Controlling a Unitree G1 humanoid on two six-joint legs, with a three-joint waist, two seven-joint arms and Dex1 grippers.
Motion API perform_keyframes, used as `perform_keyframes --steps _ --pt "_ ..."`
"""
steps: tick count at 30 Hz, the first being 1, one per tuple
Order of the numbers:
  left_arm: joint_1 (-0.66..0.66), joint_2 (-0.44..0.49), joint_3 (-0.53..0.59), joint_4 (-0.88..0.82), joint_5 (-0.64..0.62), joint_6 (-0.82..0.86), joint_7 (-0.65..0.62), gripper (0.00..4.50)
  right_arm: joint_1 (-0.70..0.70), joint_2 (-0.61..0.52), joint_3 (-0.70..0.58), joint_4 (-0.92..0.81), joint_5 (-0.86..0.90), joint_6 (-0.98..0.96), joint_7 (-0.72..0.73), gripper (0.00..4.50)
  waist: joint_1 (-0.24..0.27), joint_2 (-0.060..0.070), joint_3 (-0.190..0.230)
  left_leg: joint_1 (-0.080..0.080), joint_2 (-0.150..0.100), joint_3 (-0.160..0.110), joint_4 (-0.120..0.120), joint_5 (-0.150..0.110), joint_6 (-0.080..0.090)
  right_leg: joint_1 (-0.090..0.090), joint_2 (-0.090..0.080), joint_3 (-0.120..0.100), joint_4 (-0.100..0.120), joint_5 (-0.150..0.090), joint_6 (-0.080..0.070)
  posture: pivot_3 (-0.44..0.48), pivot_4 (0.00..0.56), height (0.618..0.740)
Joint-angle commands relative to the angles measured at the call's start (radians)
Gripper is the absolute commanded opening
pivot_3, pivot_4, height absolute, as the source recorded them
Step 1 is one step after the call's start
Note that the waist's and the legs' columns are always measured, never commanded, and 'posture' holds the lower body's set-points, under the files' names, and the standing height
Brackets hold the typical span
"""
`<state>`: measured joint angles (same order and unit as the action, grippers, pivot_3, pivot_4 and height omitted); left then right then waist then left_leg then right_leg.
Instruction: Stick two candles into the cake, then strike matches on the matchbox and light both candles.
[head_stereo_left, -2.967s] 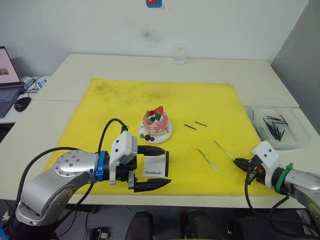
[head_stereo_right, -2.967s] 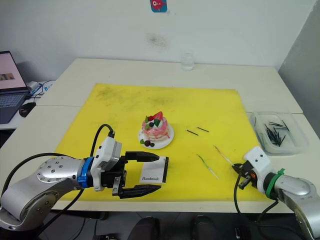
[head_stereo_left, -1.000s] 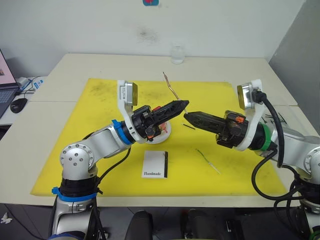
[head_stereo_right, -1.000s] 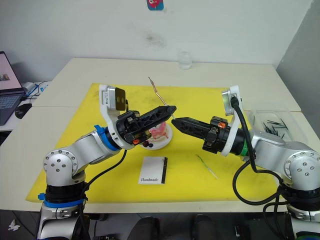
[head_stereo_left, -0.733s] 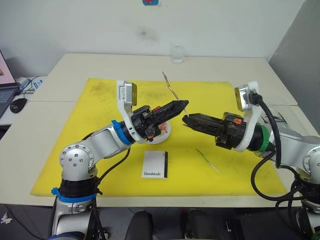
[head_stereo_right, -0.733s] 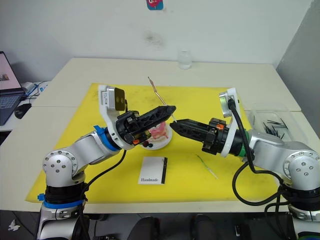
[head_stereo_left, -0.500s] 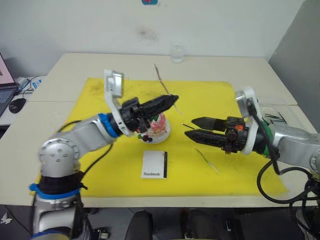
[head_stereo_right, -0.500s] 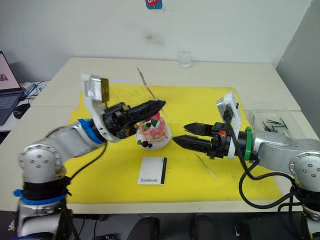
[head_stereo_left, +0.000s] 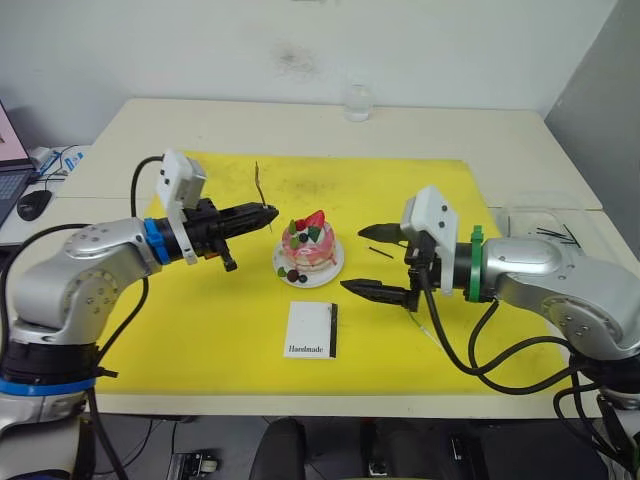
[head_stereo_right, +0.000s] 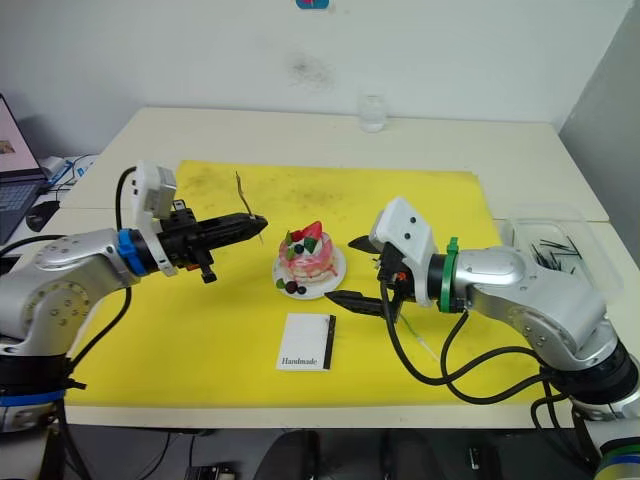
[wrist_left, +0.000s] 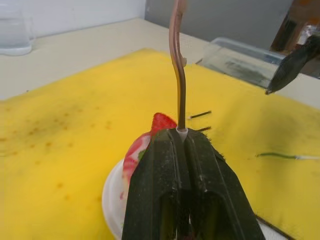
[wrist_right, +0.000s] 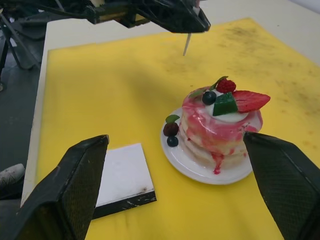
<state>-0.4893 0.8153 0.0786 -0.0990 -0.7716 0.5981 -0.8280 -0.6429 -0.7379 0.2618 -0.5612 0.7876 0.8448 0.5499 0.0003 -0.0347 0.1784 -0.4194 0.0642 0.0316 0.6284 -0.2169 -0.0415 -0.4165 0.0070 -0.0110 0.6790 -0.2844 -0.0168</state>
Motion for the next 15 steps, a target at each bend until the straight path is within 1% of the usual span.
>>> perform_keyframes --steps 1,5,15 --pt "-0.029 -0.02 0.01 0.024 0.066 -0.061 -0.028 0.0 -0.02 0.026 -0.007 -0.018 -0.048 -0.015 0.021 4.47 -0.002 0.0 0.0 0.0 0.0 0.0 0.0 0.0 0.0 0.0 0.0 0.0 0.0 0.0 0.0 0.0 0.15 0.74" --pt "-0.023 -0.055 -0.01 0.057 0.122 -0.087 -0.06 0.0 -0.005 0.057 -0.011 -0.029 -0.08 -0.003 0.025 4.47 -0.002 0.0 0.0 0.0 0.0 0.0 0.0 0.0 0.0 -0.001 0.001 0.0 0.001 0.0 0.0 0.0 0.15 0.74" --pt "-0.052 -0.111 -0.016 0.108 0.195 -0.101 -0.108 0.0 0.006 0.085 -0.024 -0.046 -0.12 0.021 0.039 4.47 -0.003 0.0 0.0 0.0 0.0 0.001 0.001 0.0 0.0 -0.002 0.002 0.0 0.003 0.001 0.001 0.0 0.15 0.74"
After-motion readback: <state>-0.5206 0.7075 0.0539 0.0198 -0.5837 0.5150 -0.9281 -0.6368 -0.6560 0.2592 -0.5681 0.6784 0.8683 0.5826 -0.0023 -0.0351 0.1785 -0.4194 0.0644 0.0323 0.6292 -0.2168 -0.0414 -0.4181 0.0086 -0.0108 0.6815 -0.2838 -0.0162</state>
